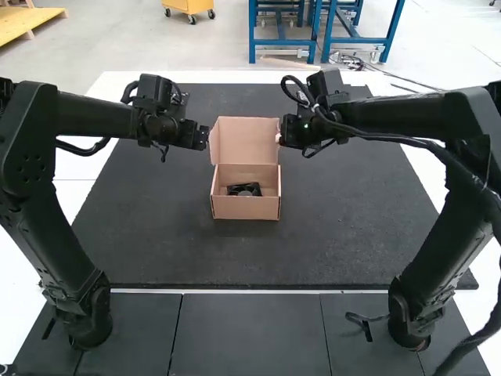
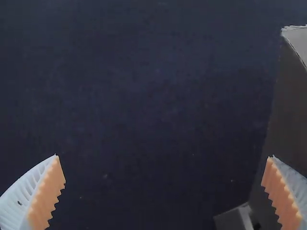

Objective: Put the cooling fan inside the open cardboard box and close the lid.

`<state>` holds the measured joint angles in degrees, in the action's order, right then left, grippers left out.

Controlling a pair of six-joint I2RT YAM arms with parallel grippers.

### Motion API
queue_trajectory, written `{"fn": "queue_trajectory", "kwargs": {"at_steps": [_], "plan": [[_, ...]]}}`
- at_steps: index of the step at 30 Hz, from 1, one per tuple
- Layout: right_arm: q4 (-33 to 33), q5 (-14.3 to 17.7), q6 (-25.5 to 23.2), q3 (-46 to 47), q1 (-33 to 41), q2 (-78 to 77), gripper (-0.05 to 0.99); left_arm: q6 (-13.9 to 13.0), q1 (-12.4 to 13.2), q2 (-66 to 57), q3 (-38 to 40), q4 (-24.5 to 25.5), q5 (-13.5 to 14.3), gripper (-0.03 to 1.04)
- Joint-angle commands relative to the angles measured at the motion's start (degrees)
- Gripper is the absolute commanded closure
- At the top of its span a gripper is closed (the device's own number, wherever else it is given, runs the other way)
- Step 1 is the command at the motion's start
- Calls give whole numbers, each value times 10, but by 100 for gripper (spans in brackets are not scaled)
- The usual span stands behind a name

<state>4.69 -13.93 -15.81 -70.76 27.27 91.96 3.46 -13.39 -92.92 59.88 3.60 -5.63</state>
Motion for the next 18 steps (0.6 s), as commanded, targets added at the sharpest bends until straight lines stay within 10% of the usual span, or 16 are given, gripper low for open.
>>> {"fn": "queue_trajectory", "kwargs": {"at_steps": [1,18], "plan": [[-2,4,3,28,10,-8,95,0,-14,33,3,-3,-5,4],[-89,5,2,112,37,-34,95,7,-24,46,-5,33,-3,4]]}}
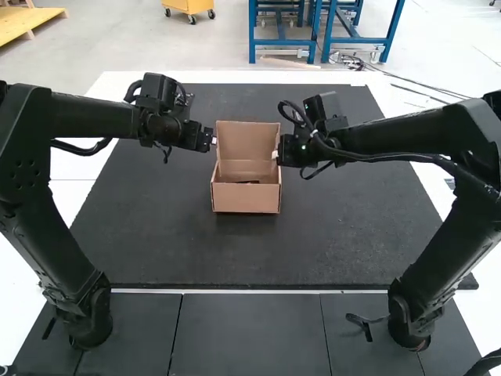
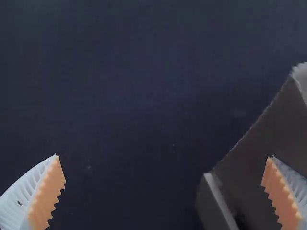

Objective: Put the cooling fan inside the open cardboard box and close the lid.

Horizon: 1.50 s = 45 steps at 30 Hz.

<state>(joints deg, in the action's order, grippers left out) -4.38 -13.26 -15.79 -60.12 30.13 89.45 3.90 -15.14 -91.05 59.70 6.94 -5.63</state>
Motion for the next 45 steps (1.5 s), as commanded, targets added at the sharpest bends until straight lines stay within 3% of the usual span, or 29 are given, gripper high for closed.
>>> {"fn": "queue_trajectory", "kwargs": {"at_steps": [1,21,29,45], "plan": [[1,-2,1,6,8,-11,95,1,-7,29,-5,0,-3,4],[27,10,-5,14,6,-39,95,2,-7,64,-45,5,-3,4],[60,8,-4,31,7,-48,95,1,-7,80,-48,38,-3,4],[89,4,-1,43,9,-50,95,3,-13,92,-57,57,-3,4]]}}
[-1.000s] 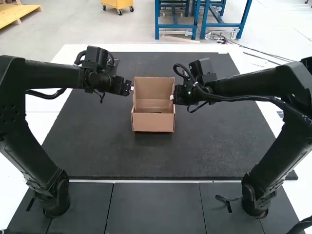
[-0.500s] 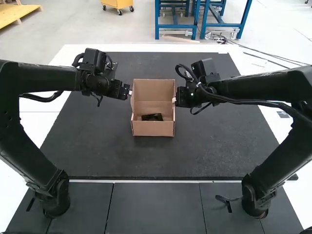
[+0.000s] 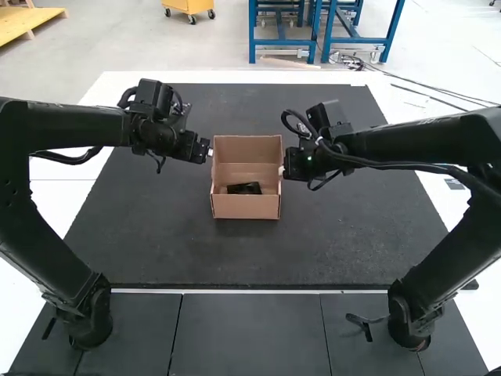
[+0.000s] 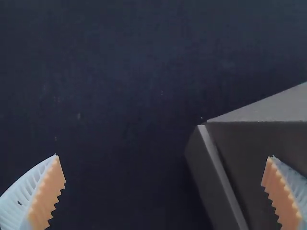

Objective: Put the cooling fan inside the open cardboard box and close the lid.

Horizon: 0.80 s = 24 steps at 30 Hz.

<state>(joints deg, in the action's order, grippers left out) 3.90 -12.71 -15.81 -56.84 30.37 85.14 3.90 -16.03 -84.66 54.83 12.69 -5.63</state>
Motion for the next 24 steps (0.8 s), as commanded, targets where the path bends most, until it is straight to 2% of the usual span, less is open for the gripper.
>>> {"fn": "queue_trajectory", "kwargs": {"at_steps": [1,8,9,10,13,18,22,24], "plan": [[6,-2,-1,10,6,-7,95,2,-4,31,-10,0,-3,4],[21,-5,-1,20,12,-7,95,1,-3,43,-23,15,-3,4],[24,-5,-1,20,12,-6,92,-2,-2,45,-24,19,-2,4],[27,-5,-1,20,12,-7,87,-5,-1,48,-26,23,-1,4],[34,-4,-1,16,12,-7,62,-13,7,56,-32,23,15,4],[51,-4,2,1,9,-12,31,-19,16,69,-27,-15,52,4],[58,-4,15,-5,7,-39,17,-20,15,68,-2,-36,74,4],[62,-5,20,-4,4,-61,17,-20,15,66,12,-45,77,4]]}}
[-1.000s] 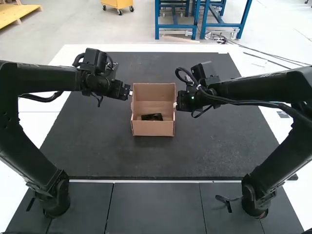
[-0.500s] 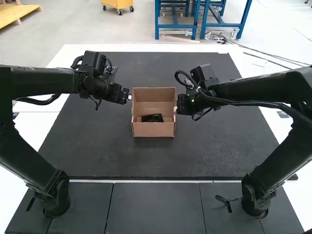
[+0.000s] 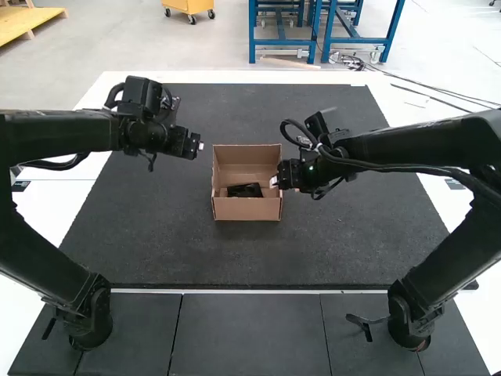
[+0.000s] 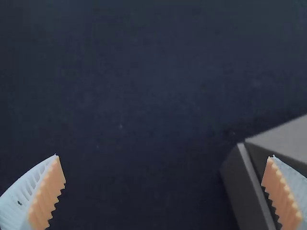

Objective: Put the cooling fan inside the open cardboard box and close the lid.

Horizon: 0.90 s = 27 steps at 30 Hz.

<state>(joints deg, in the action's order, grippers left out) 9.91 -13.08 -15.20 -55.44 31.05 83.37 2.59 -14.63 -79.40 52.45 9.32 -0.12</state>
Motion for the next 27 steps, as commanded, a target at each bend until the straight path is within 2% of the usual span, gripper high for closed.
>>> {"fn": "queue_trajectory", "kwargs": {"at_steps": [1,6,12,14,19,23,27], "plan": [[4,-1,15,-16,-7,-57,16,-7,1,12,45,-13,22,4],[-1,9,30,6,-32,-130,15,-7,-15,-12,86,-7,23,4],[-3,65,89,13,-29,-207,16,-7,-57,-43,128,7,23,4],[37,70,113,-3,-28,-213,16,-7,-69,-56,143,17,23,4],[165,70,137,-62,-28,-214,16,-3,-97,-88,193,43,22,4],[252,59,149,-116,-27,-213,16,0,-104,-117,229,66,22,4],[307,47,148,-164,-24,-201,16,0,-105,-144,260,90,21,4]]}}
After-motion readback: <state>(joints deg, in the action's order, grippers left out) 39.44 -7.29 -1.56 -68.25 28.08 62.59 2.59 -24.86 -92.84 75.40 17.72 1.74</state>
